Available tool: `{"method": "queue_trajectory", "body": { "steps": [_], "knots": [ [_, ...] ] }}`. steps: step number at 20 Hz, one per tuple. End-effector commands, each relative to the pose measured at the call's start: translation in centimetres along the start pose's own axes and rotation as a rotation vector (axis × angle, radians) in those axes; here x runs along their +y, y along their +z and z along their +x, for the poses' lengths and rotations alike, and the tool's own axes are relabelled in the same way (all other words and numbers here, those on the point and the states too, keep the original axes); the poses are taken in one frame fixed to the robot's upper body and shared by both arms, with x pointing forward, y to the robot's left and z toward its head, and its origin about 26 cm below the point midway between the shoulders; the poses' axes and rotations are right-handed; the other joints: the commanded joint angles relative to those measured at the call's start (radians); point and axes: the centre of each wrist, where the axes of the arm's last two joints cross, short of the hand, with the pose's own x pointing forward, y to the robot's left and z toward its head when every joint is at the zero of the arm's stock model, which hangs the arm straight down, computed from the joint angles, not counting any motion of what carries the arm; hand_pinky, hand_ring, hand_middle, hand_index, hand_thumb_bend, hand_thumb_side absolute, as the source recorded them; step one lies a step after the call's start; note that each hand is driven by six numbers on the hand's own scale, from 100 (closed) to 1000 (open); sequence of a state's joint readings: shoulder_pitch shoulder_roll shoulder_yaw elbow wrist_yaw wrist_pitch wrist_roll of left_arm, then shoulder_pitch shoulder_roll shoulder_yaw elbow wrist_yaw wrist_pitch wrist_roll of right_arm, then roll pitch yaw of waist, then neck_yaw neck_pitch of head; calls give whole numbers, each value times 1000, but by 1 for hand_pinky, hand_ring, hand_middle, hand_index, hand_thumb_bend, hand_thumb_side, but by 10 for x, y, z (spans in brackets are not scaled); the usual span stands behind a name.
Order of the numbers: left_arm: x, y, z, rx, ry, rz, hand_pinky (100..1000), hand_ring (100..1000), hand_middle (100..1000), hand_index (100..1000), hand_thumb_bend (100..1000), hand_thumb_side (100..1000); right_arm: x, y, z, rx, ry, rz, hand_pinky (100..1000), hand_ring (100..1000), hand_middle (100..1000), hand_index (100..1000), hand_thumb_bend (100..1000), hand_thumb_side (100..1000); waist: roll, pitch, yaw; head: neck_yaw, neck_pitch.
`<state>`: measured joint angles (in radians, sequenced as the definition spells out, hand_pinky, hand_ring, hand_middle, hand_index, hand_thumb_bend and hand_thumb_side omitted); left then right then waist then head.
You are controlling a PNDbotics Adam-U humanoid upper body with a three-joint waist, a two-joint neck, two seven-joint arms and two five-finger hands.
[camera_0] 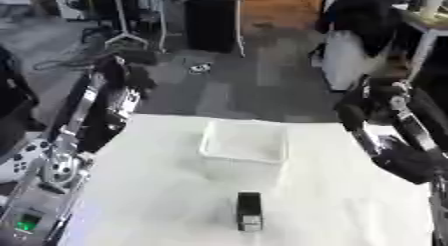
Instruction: Pick up objects on the table and place them in the box.
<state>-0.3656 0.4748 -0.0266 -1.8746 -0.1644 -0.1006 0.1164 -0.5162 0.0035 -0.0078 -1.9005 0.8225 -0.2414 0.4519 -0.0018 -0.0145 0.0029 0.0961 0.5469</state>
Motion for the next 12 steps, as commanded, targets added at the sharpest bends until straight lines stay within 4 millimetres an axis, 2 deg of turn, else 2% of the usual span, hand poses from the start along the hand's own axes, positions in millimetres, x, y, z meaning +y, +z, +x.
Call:
{"method": "queue_trajectory", "body": {
  "steps": [1, 10, 12],
  "knots": [
    [9, -5, 4, -26, -28, 5, 438, 566, 697, 805, 134, 894, -8, -4, 7, -24, 24, -28, 405, 418, 436, 608, 344, 1000, 5, -10, 0, -10, -11],
    [9, -5, 4, -26, -29, 4, 439, 566, 698, 805, 134, 895, -8, -4, 7, -26, 27, -27, 407, 419, 437, 608, 345, 1000, 5, -10, 1, -10, -3],
    [9, -4, 4, -24, -34, -5, 445, 572, 712, 817, 145, 924, -8, -4, 7, -24, 26, -30, 408, 419, 437, 609, 343, 1000, 5, -10, 0, -18, 4]
  ]
}}
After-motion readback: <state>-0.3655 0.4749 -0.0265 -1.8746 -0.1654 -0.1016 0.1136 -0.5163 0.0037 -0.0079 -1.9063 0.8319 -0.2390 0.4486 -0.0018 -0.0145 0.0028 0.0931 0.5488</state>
